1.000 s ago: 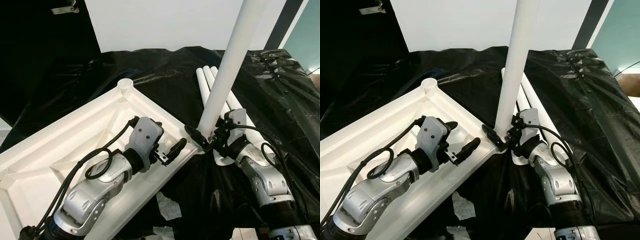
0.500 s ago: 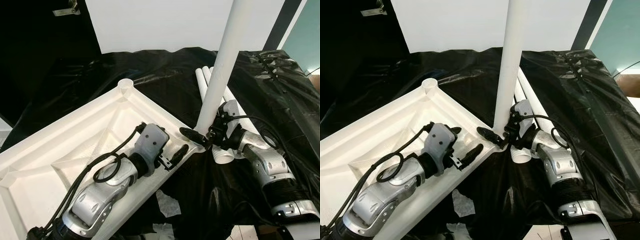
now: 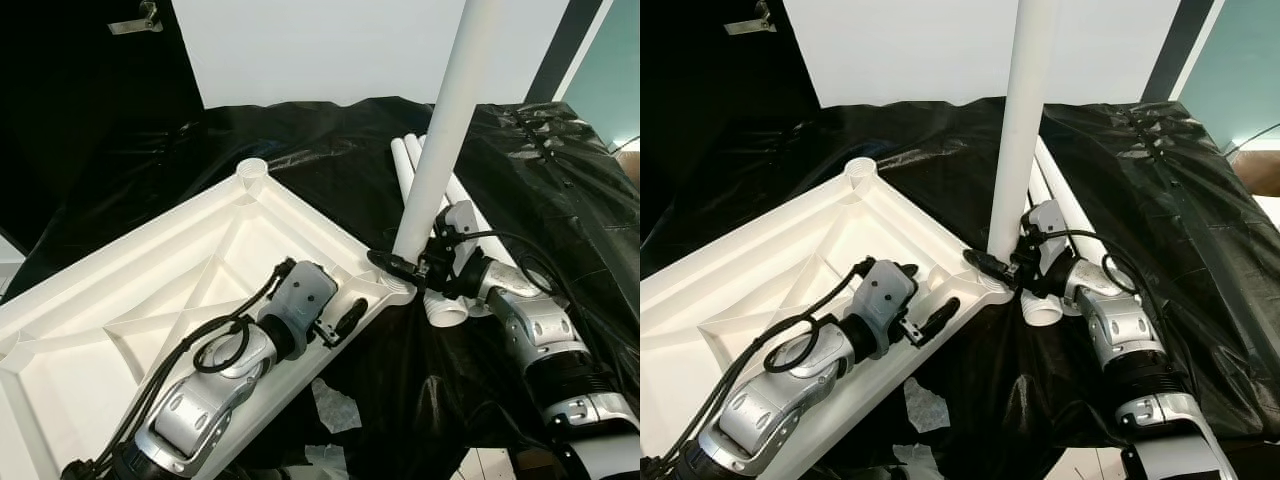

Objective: Building children table

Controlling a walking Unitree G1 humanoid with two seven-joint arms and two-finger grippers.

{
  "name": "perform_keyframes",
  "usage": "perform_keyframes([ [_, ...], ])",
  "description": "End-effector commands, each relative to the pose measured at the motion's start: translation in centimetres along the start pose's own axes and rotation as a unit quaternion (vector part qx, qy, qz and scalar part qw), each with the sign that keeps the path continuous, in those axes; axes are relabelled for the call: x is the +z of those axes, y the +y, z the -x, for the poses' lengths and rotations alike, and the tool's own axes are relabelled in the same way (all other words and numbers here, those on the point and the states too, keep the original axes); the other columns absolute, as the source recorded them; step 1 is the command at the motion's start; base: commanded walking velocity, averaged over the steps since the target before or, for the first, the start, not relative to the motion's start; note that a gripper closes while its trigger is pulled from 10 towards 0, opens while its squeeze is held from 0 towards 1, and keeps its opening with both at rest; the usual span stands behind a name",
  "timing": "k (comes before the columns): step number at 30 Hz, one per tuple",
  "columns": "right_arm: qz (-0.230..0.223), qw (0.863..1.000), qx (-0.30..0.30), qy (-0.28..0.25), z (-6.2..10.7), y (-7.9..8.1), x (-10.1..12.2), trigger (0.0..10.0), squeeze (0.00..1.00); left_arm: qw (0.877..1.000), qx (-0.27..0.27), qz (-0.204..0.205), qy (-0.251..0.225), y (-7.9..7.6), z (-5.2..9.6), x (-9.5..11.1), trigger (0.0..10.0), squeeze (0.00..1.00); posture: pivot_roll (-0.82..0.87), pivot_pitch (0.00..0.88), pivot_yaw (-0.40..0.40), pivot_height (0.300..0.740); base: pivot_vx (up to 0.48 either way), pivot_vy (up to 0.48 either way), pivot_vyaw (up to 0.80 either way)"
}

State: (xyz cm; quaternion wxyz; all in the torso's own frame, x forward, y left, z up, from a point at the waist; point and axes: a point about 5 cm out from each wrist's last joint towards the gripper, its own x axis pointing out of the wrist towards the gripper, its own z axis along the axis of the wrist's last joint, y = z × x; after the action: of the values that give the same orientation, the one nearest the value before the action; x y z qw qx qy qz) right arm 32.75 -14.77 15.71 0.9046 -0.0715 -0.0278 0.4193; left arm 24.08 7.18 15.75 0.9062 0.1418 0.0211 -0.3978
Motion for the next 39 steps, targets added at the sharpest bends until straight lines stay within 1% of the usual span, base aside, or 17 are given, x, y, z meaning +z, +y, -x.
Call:
perform_keyframes([
  [1, -0.011, 0.999, -0.028, 0.029, -0.1, 0.4, -1.3, 10.0, 0.00, 1.000, 0.016, -0.001, 0.006, 0.3, 0.0, -0.5, 10.0, 0.00, 0.09, 0.058, -0.007, 0.740, 0.000, 0.000, 0.00],
  [3, -0.001, 0.995, -0.090, 0.037, -0.3, 0.8, -1.7, 10.0, 0.00, 1.000, 0.017, -0.005, 0.002, 0.3, -0.2, -0.5, 10.0, 0.00, 0.09, 0.056, -0.010, 0.740, 0.000, 0.000, 0.00],
  [6, -0.001, 0.993, -0.115, 0.040, -0.4, 1.0, -1.9, 10.0, 0.00, 1.000, 0.018, -0.006, 0.002, 0.3, -0.2, -0.5, 10.0, 0.00, 0.09, 0.052, -0.008, 0.740, 0.000, 0.000, 0.00],
  [8, -0.009, 0.984, -0.172, 0.050, -0.6, 1.3, -2.4, 10.0, 0.00, 1.000, 0.021, -0.010, 0.001, 0.6, -0.2, -0.5, 10.0, 0.00, 0.10, 0.051, -0.005, 0.740, 0.000, 0.000, 0.00],
  [13, -0.013, 0.975, -0.216, 0.056, -0.8, 1.8, -2.7, 10.0, 0.00, 1.000, 0.022, -0.010, 0.001, 0.9, 0.0, -0.5, 10.0, 0.00, 0.10, 0.049, -0.001, 0.740, 0.000, 0.000, 0.00],
  [15, -0.019, 0.958, -0.281, 0.051, -1.0, 2.2, -2.7, 10.0, 0.00, 1.000, 0.022, -0.010, 0.002, 0.9, 0.1, -0.6, 10.0, 0.00, 0.10, 0.049, 0.003, 0.740, 0.000, 0.000, 0.00],
  [17, -0.019, 0.958, -0.281, 0.051, -1.0, 2.2, -2.7, 10.0, 0.00, 1.000, 0.022, -0.010, 0.002, 0.9, 0.1, -0.6, 10.0, 0.00, 0.10, 0.049, 0.003, 0.740, 0.000, 0.000, 0.00],
  [18, -0.030, 0.946, -0.319, 0.047, -1.0, 2.4, -2.7, 10.0, 0.00, 1.000, 0.022, -0.011, 0.002, 0.9, 0.1, -0.6, 10.0, 0.00, 0.10, 0.048, 0.002, 0.740, 0.000, 0.000, 0.00],
  [19, -0.041, 0.942, -0.330, 0.044, -1.2, 2.9, -2.7, 10.0, 0.00, 1.000, 0.022, -0.010, 0.001, 0.9, 0.1, -0.6, 10.0, 0.00, 0.10, 0.048, 0.002, 0.740, 0.000, 0.000, 0.00],
  [22, -0.052, 0.946, -0.317, 0.033, -1.6, 3.5, -2.5, 10.0, 0.00, 1.000, 0.021, -0.009, 0.000, 0.9, 0.0, -0.7, 10.0, 0.00, 0.10, 0.048, 0.002, 0.740, 0.000, 0.000, 0.00],
  [28, -0.056, 0.957, -0.283, -0.001, -1.2, 3.3, -1.8, 10.0, 0.00, 1.000, 0.018, -0.010, 0.000, 1.0, 0.0, -0.6, 10.0, 0.00, 0.09, 0.049, 0.005, 0.740, 0.000, 0.000, 0.00],
  [29, -0.052, 0.961, -0.272, -0.009, -0.9, 3.0, -1.6, 10.0, 1.00, 1.000, 0.017, -0.011, 0.000, 1.0, 0.0, -0.6, 10.0, 0.00, 0.09, 0.050, 0.002, 0.740, 0.000, 0.000, 0.00],
  [32, -0.051, 0.965, -0.255, -0.014, -0.6, 2.7, -1.5, 10.0, 1.00, 1.000, 0.017, -0.011, 0.000, 1.0, 0.1, -0.6, 10.0, 0.00, 0.09, 0.049, 0.001, 0.740, 0.000, 0.000, 0.00],
  [35, -0.038, 0.982, -0.181, -0.022, 0.5, 1.9, -0.9, 10.0, 1.00, 1.000, 0.016, -0.010, 0.002, 1.0, 0.2, -0.7, 10.0, 0.00, 0.09, 0.055, -0.001, 0.740, 0.000, 0.000, 0.00],
  [37, -0.044, 0.984, -0.169, -0.025, 0.7, 1.5, -0.8, 10.0, 1.00, 1.000, 0.015, -0.009, 0.002, 1.0, 0.2, -0.6, 10.0, 0.00, 0.09, 0.059, -0.002, 0.740, 0.000, 0.000, 0.00],
  [38, -0.042, 0.986, -0.156, -0.031, 1.0, 0.7, -0.5, 10.0, 1.00, 1.000, 0.013, -0.006, 0.001, 0.9, 0.2, -0.6, 10.0, 0.00, 0.09, 0.060, -0.004, 0.740, 0.000, 0.000, 0.00],
  [39, -0.042, 0.986, -0.156, -0.031, 1.0, 0.7, -0.5, 10.0, 1.00, 1.000, 0.013, -0.006, 0.001, 0.9, 0.2, -0.6, 10.0, 0.00, 0.09, 0.060, -0.004, 0.740, 0.000, 0.000, 0.00],
])
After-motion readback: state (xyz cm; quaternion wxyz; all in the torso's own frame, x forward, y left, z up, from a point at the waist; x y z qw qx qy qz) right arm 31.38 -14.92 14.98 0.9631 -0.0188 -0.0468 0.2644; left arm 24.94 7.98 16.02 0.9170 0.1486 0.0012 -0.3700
